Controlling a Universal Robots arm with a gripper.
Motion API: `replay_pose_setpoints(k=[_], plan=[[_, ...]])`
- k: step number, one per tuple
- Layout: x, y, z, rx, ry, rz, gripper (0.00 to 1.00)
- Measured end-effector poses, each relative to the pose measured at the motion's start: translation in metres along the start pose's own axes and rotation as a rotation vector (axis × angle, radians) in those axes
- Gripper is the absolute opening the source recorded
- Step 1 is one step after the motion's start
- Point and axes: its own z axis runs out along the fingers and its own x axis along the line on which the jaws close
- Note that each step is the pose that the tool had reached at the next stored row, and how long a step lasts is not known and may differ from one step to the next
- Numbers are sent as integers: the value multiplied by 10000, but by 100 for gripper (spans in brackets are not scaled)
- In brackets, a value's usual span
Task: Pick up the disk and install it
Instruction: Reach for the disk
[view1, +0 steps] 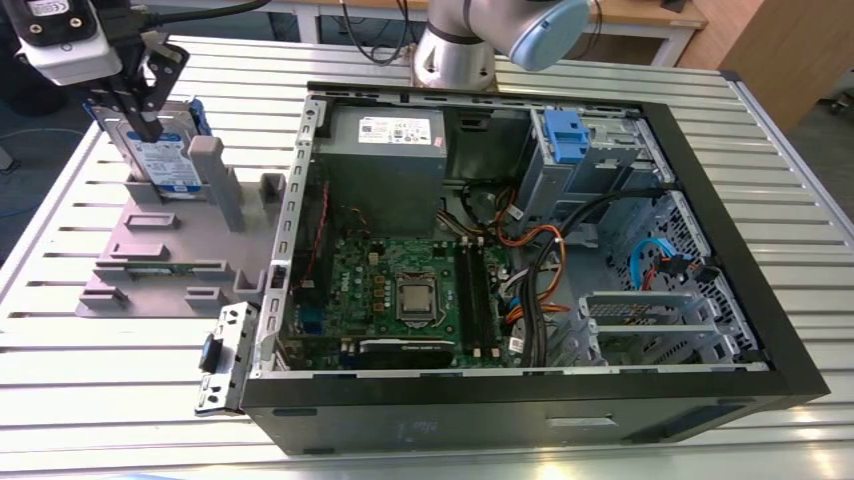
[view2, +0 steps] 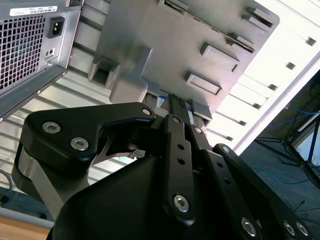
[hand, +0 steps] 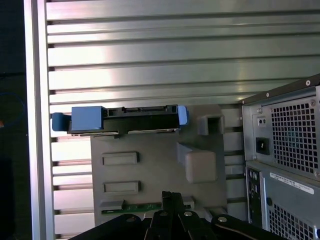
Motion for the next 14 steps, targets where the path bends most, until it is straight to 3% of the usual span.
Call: replay_pose_setpoints(k=[14], plan=[[28,-2,5,0,0,0,11]])
